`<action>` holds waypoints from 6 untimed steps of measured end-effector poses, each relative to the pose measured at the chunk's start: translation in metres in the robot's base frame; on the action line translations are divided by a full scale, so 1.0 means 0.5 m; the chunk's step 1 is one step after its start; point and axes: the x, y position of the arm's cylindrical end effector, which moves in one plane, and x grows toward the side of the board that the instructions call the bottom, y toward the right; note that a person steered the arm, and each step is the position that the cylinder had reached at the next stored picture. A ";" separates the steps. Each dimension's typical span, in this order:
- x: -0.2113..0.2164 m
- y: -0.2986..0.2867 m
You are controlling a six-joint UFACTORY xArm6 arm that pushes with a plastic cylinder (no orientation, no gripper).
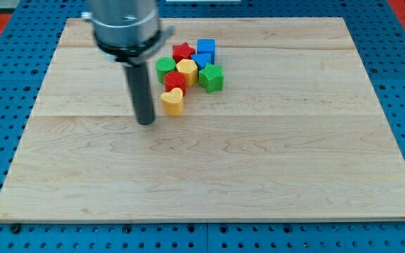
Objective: Slide the yellow heart into the group of blocks
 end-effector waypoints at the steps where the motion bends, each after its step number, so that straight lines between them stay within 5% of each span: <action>1: -0.021 -0.016; 6: -0.056 0.151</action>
